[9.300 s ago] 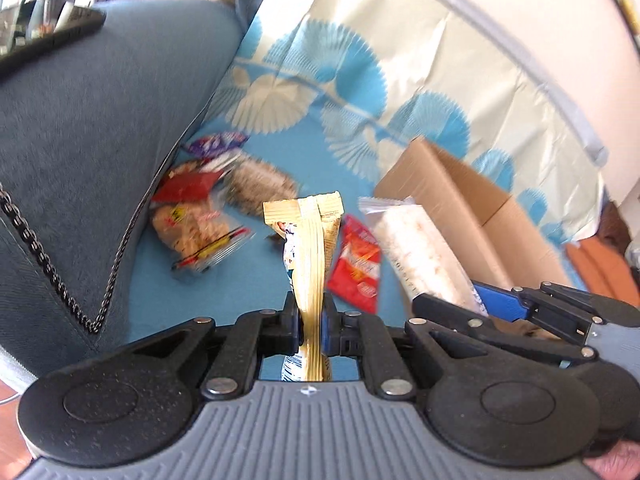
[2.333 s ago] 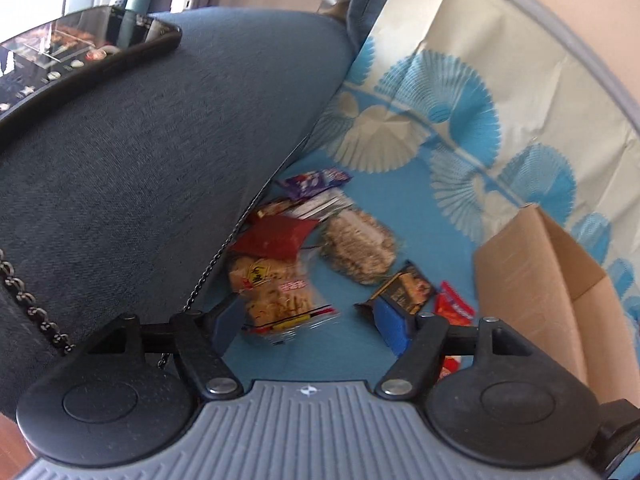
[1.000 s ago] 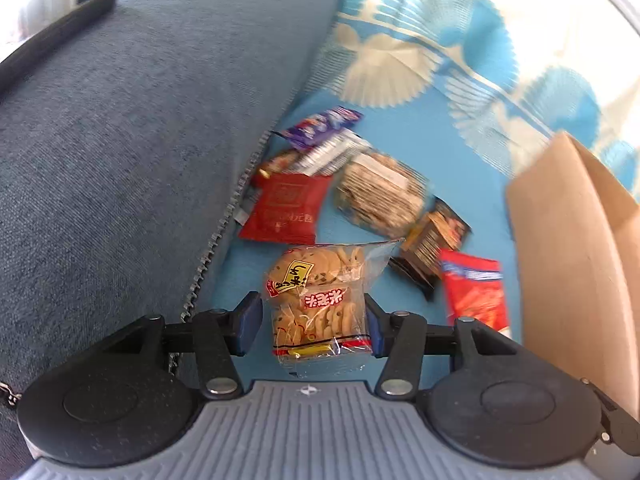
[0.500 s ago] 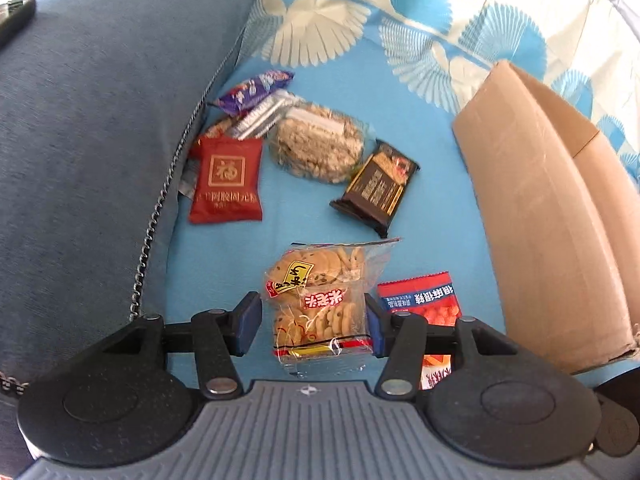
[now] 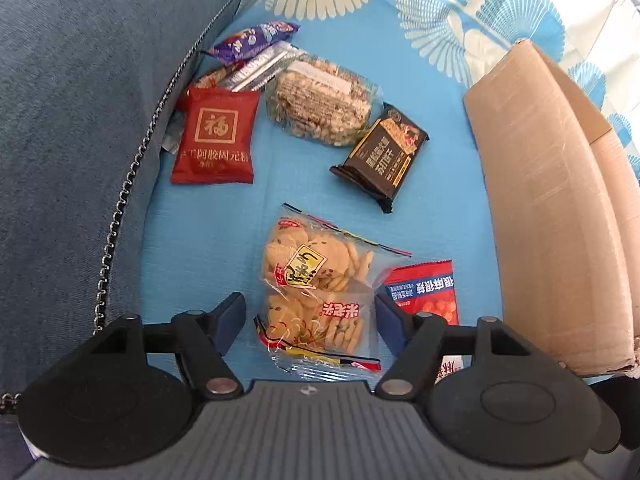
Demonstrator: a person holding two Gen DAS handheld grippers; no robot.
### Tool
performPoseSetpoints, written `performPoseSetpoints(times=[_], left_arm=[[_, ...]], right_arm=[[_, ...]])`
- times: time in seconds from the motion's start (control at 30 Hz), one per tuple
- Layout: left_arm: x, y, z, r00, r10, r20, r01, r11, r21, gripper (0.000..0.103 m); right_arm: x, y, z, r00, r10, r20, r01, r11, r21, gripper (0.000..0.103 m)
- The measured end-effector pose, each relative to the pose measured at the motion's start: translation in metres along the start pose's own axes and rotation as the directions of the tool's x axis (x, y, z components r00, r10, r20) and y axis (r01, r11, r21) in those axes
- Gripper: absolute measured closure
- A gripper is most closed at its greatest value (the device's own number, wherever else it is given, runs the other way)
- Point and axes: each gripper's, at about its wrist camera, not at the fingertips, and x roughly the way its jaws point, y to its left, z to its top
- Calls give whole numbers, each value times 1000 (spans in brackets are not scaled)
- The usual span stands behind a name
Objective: Organize snacks
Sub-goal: 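Grasp the clear cracker bag with the left tool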
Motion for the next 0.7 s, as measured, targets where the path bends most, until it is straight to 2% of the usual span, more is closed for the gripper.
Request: performPoseSetpoints(times=[0.33, 0.4, 0.43, 0.47, 0.53, 0.7], left_arm=[[7, -7, 1, 1000, 25, -8, -25, 999, 31, 27], [6, -8, 0, 999, 32, -4, -32, 999, 36, 27], [6, -8, 0, 999, 33, -2, -33, 999, 36, 28], [6, -8, 0, 999, 34, 1, -34, 999, 34, 29], [5, -8, 0, 999, 35, 5, -36, 999, 33, 38], [3, -10, -1, 999, 32, 20, -33, 999, 42, 45]], right_arm=[[15, -6, -2, 999, -23, -31, 24, 999, 32, 36], [15, -4, -3, 999, -32, -26, 32, 999, 16, 42], [15, -3, -4, 999, -35, -23, 35, 999, 5, 49], [14, -2, -5, 999, -37, -19, 37, 999, -4, 51], [14, -2, -6, 999, -35, -16, 35, 999, -6, 52], [8, -2, -5, 999, -37, 4, 37, 999, 9, 53]])
